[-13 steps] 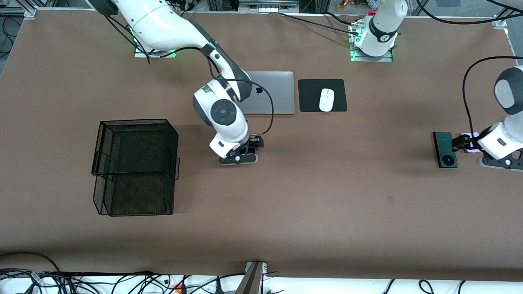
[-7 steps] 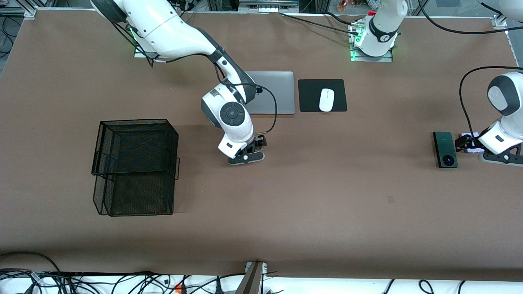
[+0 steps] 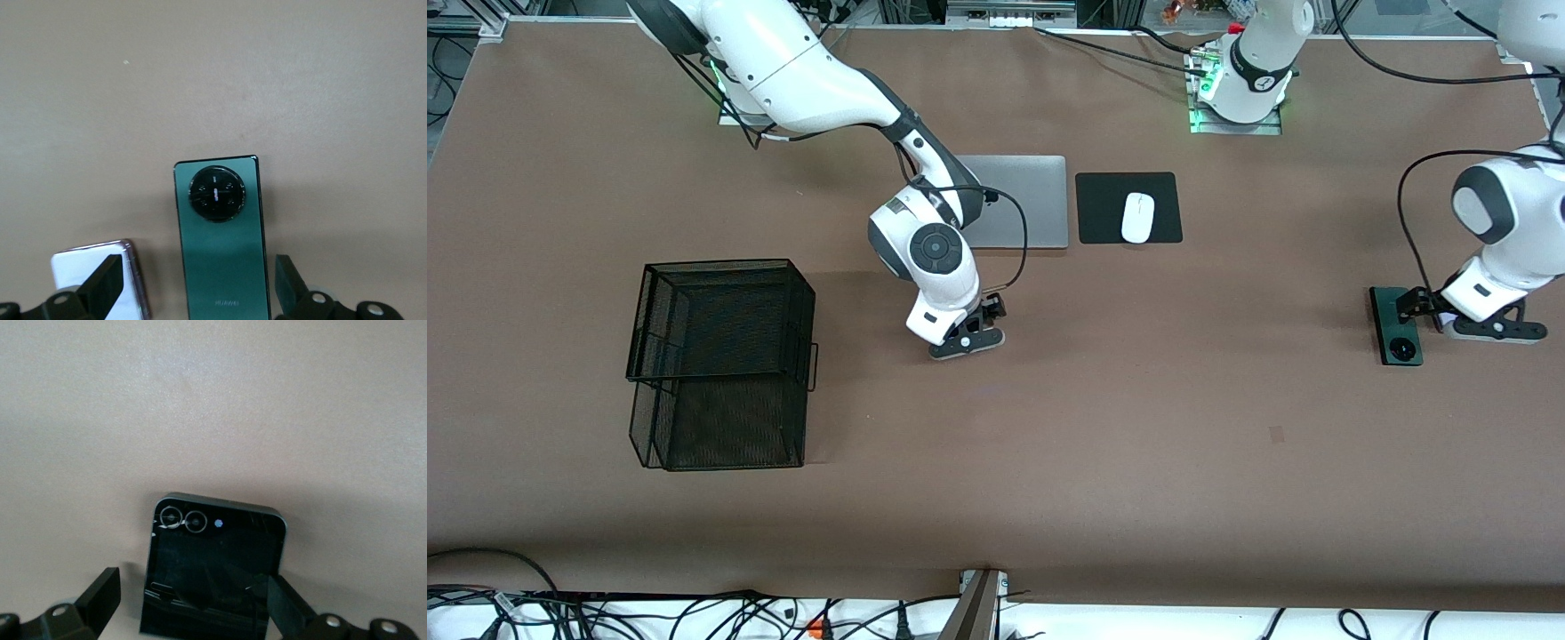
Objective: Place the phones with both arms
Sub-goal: 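Grasp the black phone with the right gripper while the left grasps the green phone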
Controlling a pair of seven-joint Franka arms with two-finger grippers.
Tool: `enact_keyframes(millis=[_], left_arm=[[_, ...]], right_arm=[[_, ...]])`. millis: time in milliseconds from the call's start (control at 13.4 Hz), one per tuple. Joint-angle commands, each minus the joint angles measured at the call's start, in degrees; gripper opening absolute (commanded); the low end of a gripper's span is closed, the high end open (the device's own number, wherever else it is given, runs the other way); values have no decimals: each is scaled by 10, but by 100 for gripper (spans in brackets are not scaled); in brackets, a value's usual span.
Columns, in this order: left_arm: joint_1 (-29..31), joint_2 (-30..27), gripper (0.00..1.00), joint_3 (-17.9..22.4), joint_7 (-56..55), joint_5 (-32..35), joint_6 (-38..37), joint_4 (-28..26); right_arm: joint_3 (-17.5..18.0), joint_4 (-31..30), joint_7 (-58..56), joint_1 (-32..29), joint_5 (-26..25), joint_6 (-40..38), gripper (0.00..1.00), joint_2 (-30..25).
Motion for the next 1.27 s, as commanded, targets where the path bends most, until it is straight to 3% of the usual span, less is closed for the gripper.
enact_keyframes(millis=[0,596,1193], left_arm=[[12,23,100,-7,-3,-8,41,-9],[11,50,100,-9,-10,-74,67,-22],[12,71,100,-8,13,-84,68,-26]], right_arm=[[-5,-10,-3,6,-11,7,100,-8],[-7,-10,1,12,-13,5,100,-15],[-8,-13,2,13,-21,-16,100,-25]])
